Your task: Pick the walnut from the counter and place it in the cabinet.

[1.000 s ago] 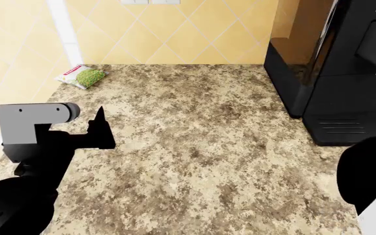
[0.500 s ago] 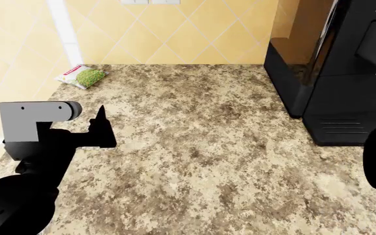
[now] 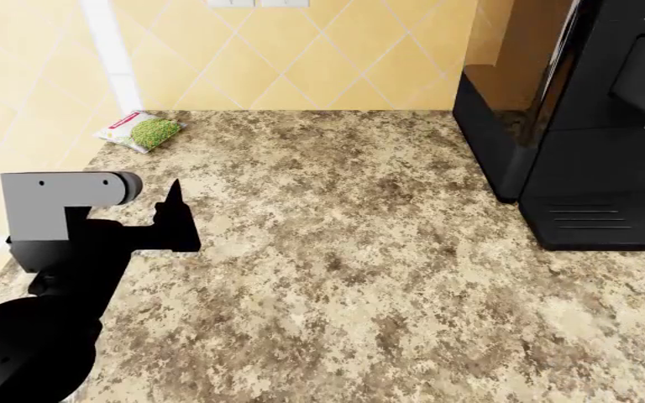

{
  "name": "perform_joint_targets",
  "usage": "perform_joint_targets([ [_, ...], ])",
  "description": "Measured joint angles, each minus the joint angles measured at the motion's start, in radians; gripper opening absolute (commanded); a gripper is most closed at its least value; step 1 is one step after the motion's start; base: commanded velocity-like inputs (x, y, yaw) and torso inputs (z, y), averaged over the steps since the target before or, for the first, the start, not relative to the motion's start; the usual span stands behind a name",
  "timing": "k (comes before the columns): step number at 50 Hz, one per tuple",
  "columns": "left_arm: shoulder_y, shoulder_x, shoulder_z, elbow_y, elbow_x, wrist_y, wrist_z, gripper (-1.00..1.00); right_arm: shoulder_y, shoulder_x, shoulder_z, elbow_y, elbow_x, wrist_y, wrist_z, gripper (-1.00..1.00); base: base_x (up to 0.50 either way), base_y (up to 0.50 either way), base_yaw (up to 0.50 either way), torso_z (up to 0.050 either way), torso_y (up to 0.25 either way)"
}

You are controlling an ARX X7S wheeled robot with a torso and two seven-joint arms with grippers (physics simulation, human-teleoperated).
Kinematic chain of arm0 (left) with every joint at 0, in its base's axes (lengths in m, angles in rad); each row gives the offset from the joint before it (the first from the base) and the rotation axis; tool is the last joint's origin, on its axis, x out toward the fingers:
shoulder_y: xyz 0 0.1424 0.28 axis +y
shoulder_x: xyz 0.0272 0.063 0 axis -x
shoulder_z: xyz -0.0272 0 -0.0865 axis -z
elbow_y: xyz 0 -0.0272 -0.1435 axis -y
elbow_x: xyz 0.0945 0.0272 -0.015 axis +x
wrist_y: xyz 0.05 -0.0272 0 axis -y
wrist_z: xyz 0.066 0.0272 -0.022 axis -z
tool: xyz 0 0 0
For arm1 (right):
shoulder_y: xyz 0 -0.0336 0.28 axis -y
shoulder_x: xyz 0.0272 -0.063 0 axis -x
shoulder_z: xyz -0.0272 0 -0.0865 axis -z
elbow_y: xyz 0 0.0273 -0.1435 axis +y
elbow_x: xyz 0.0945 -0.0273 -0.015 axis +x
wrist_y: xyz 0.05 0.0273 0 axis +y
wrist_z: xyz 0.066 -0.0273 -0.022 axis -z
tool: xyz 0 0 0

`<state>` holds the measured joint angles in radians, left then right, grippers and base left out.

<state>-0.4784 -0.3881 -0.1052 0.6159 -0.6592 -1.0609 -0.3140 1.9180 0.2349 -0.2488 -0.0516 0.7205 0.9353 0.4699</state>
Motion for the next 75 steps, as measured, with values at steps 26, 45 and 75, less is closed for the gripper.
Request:
perform_joint_targets([
  [26, 0.002, -0.007, 0.005, -0.026, 0.001, 0.023, 0.002, 1.00, 0.189, -0.092, -0.058, 0.606, -0.068, -0.129, -0.193, -1.00, 0.00, 0.00, 0.00, 0.000, 0.000],
  [45, 0.007, -0.014, 0.002, -0.036, -0.003, 0.032, 0.000, 1.00, 0.330, -0.167, -0.085, 1.085, -0.120, -0.254, -0.337, -1.00, 0.00, 0.00, 0.00, 0.000, 0.000],
  [75, 0.011, -0.019, 0.013, -0.075, 0.005, 0.058, 0.001, 1.00, 0.306, -0.228, 0.178, 1.345, -0.512, -0.319, -0.444, -1.00, 0.00, 0.00, 0.00, 0.000, 0.000],
])
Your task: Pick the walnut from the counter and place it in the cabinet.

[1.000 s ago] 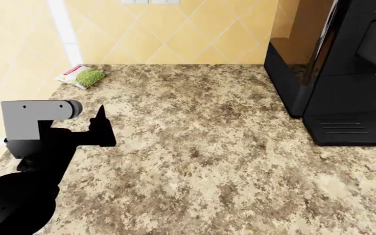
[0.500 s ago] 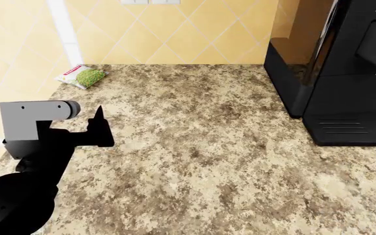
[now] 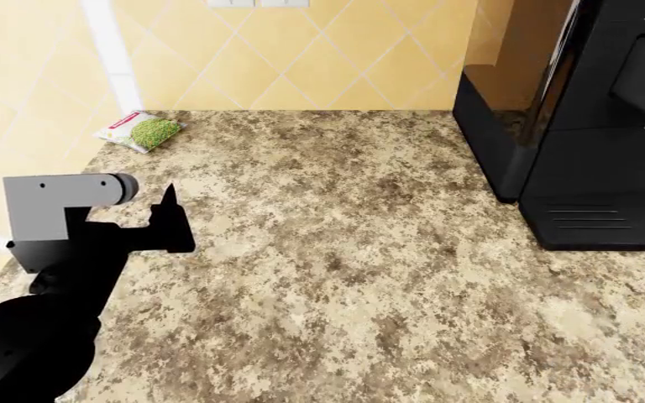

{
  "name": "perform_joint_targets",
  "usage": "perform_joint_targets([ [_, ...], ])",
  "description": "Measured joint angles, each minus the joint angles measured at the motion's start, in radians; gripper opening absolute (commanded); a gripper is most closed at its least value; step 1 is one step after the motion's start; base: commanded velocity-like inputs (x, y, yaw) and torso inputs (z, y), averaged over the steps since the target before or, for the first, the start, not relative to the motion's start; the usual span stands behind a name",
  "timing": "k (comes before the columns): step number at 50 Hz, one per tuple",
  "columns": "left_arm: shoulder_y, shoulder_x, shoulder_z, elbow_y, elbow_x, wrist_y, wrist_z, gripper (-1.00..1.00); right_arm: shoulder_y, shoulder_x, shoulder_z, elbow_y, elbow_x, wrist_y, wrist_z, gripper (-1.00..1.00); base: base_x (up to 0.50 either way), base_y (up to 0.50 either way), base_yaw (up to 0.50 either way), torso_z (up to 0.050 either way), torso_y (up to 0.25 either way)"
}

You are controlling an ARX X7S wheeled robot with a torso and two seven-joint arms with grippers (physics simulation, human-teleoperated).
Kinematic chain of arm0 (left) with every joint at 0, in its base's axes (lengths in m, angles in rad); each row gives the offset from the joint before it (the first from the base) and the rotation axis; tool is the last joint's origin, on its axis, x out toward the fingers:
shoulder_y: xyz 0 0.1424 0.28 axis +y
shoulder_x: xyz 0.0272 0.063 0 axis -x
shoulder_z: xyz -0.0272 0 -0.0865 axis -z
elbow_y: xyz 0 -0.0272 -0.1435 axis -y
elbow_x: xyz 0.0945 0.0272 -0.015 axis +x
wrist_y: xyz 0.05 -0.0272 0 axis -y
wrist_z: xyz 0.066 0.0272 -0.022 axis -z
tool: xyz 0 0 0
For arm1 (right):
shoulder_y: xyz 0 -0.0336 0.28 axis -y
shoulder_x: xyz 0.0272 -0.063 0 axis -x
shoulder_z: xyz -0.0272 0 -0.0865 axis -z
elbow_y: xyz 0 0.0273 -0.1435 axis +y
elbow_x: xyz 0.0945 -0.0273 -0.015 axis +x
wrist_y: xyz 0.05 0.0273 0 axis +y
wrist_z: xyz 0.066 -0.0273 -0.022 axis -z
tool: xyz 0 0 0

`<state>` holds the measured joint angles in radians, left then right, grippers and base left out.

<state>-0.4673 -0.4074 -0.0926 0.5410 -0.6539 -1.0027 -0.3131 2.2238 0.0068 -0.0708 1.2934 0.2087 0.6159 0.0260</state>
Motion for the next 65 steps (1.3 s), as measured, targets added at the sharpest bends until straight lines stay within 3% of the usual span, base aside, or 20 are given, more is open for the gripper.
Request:
perform_joint_targets([
  [20, 0.003, 0.000, 0.012, -0.042, 0.011, 0.027, 0.006, 1.00, -0.025, -0.007, 0.032, -0.034, -0.081, -0.006, -0.019, -1.00, 0.00, 0.00, 0.00, 0.000, 0.000],
  [21, 0.003, 0.000, 0.013, -0.044, 0.012, 0.028, 0.007, 1.00, -0.026, -0.007, 0.032, -0.036, -0.082, -0.006, -0.019, 1.00, 0.00, 0.00, 0.00, 0.000, 0.000],
  [65, 0.006, -0.006, 0.017, -0.058, 0.003, 0.042, -0.002, 1.00, -0.041, -0.007, 0.010, -0.029, -0.085, -0.066, -0.052, 1.00, 0.00, 0.00, 0.00, 0.000, 0.000],
])
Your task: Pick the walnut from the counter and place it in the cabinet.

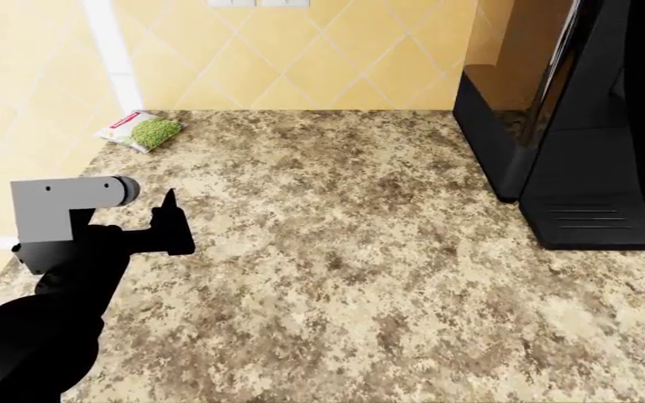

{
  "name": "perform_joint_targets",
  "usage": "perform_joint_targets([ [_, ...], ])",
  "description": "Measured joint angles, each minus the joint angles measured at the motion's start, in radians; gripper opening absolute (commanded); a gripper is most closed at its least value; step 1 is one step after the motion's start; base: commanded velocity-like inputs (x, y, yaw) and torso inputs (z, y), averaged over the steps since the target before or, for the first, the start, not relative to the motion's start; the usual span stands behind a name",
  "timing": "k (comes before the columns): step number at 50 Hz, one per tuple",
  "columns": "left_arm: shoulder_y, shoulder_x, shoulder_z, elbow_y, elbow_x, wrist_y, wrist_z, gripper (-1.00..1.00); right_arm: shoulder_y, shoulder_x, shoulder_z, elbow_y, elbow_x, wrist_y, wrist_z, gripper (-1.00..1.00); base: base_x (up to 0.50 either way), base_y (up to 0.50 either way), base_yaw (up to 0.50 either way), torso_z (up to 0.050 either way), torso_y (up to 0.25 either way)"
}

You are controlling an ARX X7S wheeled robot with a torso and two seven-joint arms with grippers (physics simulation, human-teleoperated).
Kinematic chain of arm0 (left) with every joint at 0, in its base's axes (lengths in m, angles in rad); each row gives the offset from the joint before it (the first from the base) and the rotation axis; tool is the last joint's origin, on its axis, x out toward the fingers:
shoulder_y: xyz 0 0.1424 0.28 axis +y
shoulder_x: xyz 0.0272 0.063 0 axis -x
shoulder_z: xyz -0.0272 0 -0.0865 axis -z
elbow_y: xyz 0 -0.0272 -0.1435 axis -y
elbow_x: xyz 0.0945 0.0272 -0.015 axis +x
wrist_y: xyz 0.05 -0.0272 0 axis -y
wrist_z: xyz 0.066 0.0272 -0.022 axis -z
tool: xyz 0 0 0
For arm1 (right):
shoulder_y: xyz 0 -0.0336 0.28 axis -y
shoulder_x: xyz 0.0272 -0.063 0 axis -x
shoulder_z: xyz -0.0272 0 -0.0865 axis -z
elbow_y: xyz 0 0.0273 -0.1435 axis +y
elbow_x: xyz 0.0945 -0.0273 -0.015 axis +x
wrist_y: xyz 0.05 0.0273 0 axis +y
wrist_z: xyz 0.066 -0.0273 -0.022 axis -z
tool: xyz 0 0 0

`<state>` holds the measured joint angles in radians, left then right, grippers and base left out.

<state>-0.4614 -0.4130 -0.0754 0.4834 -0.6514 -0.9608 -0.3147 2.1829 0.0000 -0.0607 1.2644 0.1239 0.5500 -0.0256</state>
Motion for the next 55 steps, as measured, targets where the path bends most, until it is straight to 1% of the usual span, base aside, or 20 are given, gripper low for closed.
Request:
perform_joint_targets([
  [10, 0.000, -0.003, -0.001, 0.007, -0.006, -0.002, -0.004, 1.00, 0.006, 0.001, -0.056, 0.019, 0.058, -0.021, -0.004, 1.00, 0.00, 0.00, 0.00, 0.000, 0.000],
  [13, 0.000, -0.004, -0.001, 0.010, -0.007, -0.002, -0.006, 1.00, -0.006, 0.005, -0.072, -0.023, 0.088, 0.002, 0.001, 1.00, 0.00, 0.00, 0.00, 0.000, 0.000],
  [26, 0.002, -0.007, -0.004, 0.024, -0.017, -0.006, -0.012, 1.00, -0.140, 0.048, -0.087, -0.473, 0.212, 0.248, 0.080, 1.00, 0.00, 0.00, 0.00, 0.000, 0.000],
  [34, 0.001, -0.008, -0.003, 0.031, -0.022, -0.010, -0.017, 1.00, -0.209, 0.073, -0.081, -0.731, 0.266, 0.372, 0.132, 1.00, 0.00, 0.00, 0.00, 0.000, 0.000],
  [55, 0.002, -0.012, -0.010, 0.056, -0.040, -0.018, -0.030, 1.00, -0.309, 0.119, -0.051, -1.220, 0.358, 0.592, 0.251, 1.00, 0.00, 0.00, 0.00, 0.000, 0.000],
])
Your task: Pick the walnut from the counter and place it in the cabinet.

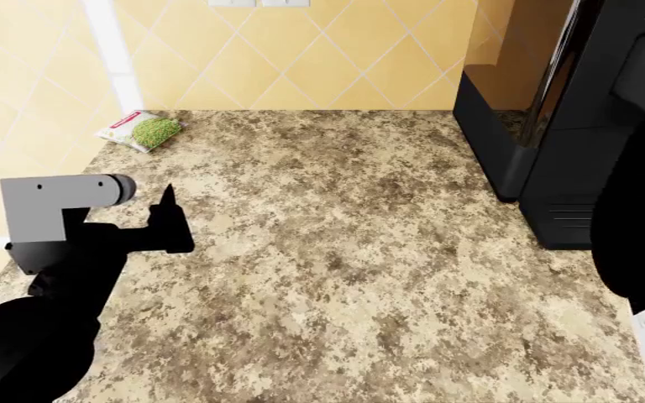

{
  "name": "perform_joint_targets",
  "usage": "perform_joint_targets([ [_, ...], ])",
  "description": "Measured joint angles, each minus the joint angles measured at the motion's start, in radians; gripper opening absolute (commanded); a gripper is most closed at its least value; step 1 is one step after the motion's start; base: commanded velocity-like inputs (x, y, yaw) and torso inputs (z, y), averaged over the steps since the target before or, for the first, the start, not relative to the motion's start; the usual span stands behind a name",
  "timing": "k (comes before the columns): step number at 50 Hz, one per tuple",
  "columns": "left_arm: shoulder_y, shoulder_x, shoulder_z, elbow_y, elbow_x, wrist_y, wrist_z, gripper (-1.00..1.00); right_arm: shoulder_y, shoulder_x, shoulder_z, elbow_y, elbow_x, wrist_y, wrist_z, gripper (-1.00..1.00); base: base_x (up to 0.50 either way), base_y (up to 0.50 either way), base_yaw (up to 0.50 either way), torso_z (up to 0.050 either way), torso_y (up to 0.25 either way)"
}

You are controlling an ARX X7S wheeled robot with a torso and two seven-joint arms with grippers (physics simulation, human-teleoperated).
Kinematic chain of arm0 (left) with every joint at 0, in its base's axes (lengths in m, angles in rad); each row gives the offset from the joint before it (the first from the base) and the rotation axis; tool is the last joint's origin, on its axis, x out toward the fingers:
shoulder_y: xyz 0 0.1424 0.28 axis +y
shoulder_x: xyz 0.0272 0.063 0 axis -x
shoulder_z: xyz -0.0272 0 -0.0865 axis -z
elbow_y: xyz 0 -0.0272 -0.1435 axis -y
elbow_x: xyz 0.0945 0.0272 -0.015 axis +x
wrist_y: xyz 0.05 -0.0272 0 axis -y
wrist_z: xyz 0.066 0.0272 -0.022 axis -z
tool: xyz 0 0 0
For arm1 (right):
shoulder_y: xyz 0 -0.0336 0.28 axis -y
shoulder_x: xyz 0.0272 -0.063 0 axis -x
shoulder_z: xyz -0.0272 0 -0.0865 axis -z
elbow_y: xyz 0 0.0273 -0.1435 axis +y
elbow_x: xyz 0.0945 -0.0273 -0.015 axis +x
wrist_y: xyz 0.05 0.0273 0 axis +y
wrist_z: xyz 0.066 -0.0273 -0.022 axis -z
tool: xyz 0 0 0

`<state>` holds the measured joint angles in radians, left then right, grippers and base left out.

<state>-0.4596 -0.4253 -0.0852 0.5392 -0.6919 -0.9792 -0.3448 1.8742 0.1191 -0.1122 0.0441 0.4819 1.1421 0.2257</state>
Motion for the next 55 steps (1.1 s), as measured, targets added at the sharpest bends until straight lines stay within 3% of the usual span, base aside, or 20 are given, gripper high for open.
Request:
perform_joint_targets([
  [21, -0.001, -0.007, -0.022, 0.047, -0.035, -0.028, -0.026, 1.00, -0.163, 0.029, 0.073, -0.388, 0.067, 0.092, 0.105, 1.00, 0.00, 0.00, 0.00, 0.000, 0.000],
  [33, 0.003, -0.002, -0.046, 0.084, -0.063, -0.040, -0.047, 1.00, -0.360, 0.036, 0.121, -0.577, 0.091, 0.073, 0.151, 1.00, 0.00, 0.00, 0.00, 0.000, 0.000],
  [55, 0.019, 0.005, -0.067, 0.138, -0.092, -0.037, -0.071, 1.00, -0.689, 0.020, 0.218, -0.647, 0.141, 0.082, 0.196, 1.00, 0.00, 0.00, 0.00, 0.000, 0.000],
])
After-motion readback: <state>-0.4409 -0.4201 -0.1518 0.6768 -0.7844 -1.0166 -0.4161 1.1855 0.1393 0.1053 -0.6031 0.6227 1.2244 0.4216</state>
